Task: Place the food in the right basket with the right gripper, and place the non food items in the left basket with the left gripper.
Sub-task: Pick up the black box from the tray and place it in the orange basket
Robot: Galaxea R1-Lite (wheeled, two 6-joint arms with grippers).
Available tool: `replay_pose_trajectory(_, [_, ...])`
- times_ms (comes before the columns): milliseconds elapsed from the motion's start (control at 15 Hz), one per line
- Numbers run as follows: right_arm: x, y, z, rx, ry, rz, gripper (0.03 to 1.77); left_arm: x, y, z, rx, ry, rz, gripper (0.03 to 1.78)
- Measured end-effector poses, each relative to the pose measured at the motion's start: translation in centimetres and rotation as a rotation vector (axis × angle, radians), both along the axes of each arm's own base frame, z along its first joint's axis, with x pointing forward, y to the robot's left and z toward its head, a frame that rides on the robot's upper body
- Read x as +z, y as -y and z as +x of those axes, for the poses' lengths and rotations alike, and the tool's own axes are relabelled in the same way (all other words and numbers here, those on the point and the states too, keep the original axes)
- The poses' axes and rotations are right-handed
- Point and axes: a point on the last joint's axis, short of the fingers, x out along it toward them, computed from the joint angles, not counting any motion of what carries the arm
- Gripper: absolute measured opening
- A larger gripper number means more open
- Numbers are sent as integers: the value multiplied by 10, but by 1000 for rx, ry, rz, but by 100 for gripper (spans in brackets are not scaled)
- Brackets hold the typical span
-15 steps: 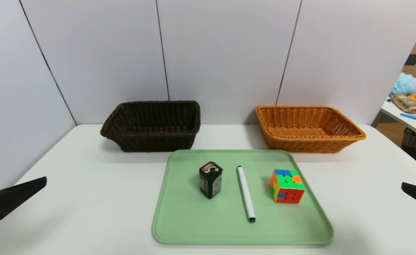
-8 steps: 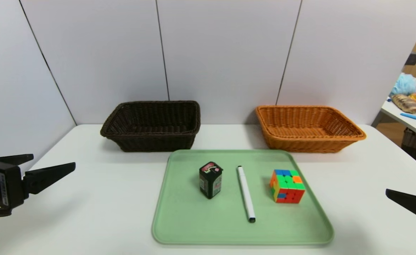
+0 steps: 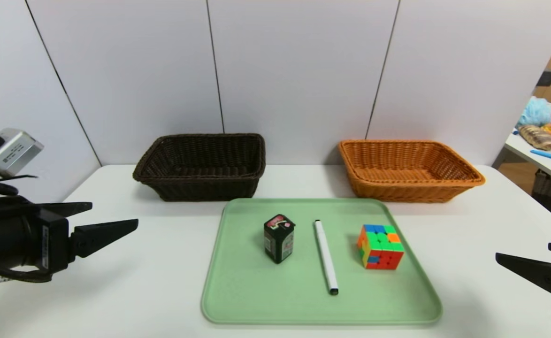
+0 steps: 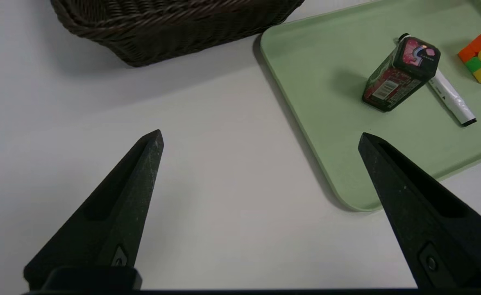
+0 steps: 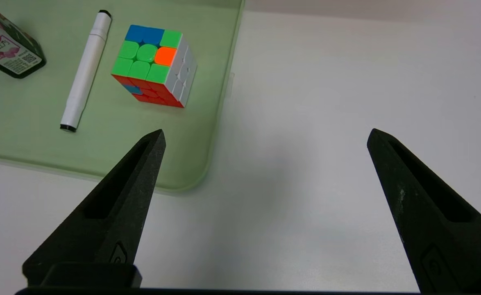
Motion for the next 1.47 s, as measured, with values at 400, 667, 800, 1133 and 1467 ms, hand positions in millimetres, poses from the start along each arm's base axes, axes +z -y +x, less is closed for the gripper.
replay_pose_trajectory(400, [-1, 0, 2, 1, -9, 3, 170, 15, 18, 18, -86, 23, -5, 169])
replay_pose_trajectory(667, [0, -6, 7, 49, -10, 2, 170, 11, 19, 20, -86, 2, 0, 169])
replay_pose_trajectory(800, [4, -14, 15, 103, -6, 2, 170, 9, 19, 20, -83, -5, 4, 169])
replay_pose_trajectory(1133, [19, -41, 45, 223, 36, 6, 170, 5, 18, 19, -61, -19, 17, 169])
replay_pose_trajectory(1467, [16, -80, 88, 341, 27, 1, 170, -1, 17, 20, -32, -35, 35, 169])
